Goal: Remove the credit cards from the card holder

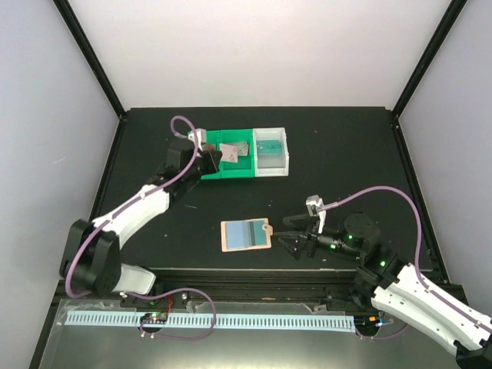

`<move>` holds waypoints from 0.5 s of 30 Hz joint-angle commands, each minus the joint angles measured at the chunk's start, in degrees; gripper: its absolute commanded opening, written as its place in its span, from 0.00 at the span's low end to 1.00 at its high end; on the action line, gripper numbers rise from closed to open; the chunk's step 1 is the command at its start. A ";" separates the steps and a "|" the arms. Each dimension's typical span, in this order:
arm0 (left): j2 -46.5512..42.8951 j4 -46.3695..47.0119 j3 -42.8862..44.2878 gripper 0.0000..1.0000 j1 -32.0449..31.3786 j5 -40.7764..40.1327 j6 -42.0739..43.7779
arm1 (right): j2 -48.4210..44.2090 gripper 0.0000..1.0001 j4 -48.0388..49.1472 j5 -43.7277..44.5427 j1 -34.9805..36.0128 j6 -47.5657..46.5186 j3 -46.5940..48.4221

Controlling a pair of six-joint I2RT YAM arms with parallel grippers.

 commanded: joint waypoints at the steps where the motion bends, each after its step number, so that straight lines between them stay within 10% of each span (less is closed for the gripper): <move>1: 9.16 1.83 9.62 0.02 1.25 -0.04 -0.13 | 1.19 1.00 -1.57 2.42 -0.15 -1.23 1.34; 15: 32.98 -1.97 30.79 0.01 1.61 -0.34 0.34 | 2.75 1.00 -7.01 5.76 -0.11 -2.86 3.67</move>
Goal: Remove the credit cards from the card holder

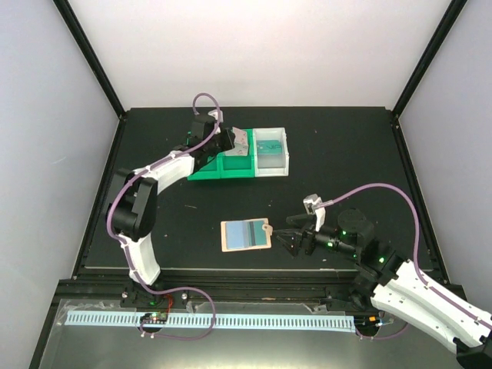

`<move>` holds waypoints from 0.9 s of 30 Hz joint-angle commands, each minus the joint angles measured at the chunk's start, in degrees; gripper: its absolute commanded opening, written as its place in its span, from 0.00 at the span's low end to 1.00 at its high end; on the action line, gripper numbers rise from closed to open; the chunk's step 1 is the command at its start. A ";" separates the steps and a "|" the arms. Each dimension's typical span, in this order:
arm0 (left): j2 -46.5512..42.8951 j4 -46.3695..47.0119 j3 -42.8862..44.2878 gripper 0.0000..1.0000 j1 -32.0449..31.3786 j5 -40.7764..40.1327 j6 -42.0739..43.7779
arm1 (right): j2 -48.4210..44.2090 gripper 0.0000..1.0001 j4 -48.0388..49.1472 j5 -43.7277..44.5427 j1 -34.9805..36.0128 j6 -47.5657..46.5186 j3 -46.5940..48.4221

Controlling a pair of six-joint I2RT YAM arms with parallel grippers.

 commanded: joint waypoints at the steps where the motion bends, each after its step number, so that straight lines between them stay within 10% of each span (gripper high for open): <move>1: 3.58 -2.81 5.21 0.02 0.33 -0.43 0.86 | -0.29 1.00 0.10 1.48 -0.12 -0.08 1.09; 27: 16.00 -10.21 16.94 0.03 0.41 -2.59 3.46 | 1.52 1.00 -0.61 4.73 -0.13 1.04 1.48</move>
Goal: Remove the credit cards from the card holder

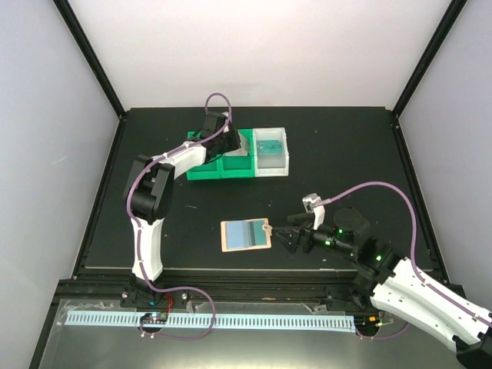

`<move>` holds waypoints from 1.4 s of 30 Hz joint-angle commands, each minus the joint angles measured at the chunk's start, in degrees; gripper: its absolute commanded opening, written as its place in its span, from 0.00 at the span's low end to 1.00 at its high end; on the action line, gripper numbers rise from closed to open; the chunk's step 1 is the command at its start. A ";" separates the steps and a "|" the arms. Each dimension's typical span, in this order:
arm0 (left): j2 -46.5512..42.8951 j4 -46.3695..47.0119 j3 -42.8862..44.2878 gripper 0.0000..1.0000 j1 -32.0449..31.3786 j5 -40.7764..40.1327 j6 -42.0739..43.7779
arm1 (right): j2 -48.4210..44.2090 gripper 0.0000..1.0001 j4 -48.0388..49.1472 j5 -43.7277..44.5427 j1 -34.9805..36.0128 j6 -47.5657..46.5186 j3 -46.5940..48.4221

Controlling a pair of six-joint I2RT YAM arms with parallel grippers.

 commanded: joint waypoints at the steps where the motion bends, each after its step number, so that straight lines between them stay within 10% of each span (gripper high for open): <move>1: 1.41 -1.00 2.81 0.03 0.36 -1.52 1.10 | -0.33 1.00 -0.28 1.76 -0.13 0.54 1.50; 22: -2.25 -4.24 5.25 0.24 0.72 -2.36 3.32 | -1.87 1.00 -1.47 2.67 -0.14 2.39 0.90; 42: 3.57 -8.47 8.57 0.01 0.45 0.45 8.64 | -3.93 1.00 -1.32 3.81 -0.11 4.76 0.10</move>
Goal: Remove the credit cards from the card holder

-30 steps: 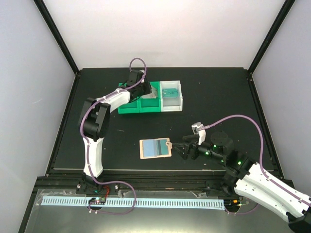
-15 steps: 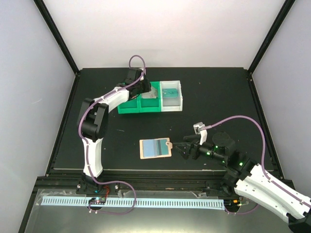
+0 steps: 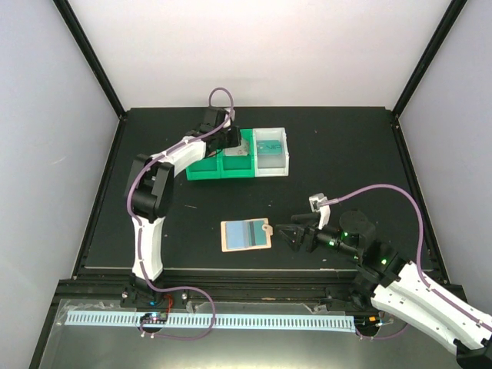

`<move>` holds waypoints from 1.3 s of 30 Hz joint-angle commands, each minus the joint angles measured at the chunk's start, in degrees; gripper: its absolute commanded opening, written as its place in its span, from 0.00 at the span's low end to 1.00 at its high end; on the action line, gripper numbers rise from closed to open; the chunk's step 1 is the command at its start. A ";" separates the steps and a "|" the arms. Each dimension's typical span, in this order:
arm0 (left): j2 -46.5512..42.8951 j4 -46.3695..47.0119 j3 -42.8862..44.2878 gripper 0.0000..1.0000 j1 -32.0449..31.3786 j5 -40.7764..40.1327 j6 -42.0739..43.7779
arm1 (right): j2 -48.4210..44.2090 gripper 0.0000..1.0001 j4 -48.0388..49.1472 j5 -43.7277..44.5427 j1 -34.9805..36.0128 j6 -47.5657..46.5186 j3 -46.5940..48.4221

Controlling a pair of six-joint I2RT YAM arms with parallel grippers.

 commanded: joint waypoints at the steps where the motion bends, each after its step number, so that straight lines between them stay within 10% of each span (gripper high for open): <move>1: 3.01 -4.94 4.09 0.02 0.10 -4.19 3.50 | -0.46 1.00 0.28 1.33 -0.11 0.43 0.12; 22: -2.33 -6.88 2.41 0.12 0.06 -3.99 4.29 | -0.53 1.00 0.52 1.52 -0.17 2.17 -1.14; 39: -27.10 -8.93 -14.77 0.75 -0.34 5.39 0.94 | 5.84 0.90 -2.79 4.70 -0.19 1.33 -0.95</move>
